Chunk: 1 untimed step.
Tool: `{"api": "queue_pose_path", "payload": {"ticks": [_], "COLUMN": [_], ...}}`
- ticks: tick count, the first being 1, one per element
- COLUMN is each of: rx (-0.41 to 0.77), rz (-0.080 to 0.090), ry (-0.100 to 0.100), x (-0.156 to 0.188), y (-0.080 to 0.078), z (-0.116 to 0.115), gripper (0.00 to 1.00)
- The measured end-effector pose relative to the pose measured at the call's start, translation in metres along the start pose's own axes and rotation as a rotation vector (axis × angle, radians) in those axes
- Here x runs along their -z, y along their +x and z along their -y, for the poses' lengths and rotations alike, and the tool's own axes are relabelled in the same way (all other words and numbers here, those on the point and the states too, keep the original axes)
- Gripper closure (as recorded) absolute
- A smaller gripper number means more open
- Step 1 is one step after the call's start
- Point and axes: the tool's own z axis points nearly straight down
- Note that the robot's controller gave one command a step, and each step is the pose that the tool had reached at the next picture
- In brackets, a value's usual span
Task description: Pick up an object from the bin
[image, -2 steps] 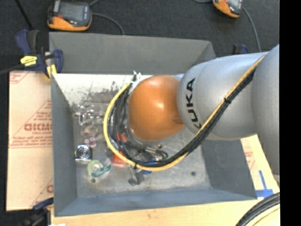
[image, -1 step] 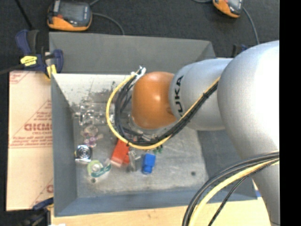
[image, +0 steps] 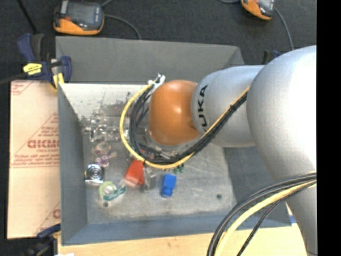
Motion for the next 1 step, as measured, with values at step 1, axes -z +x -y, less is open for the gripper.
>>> {"api": "queue_pose_path", "payload": {"ticks": [1], "rx": [0.013], "rz": [0.005], "ry": [0.003], "x": [0.1074], "y": [0.0148], "z": [-0.0212], "gripper": [1.00]}}
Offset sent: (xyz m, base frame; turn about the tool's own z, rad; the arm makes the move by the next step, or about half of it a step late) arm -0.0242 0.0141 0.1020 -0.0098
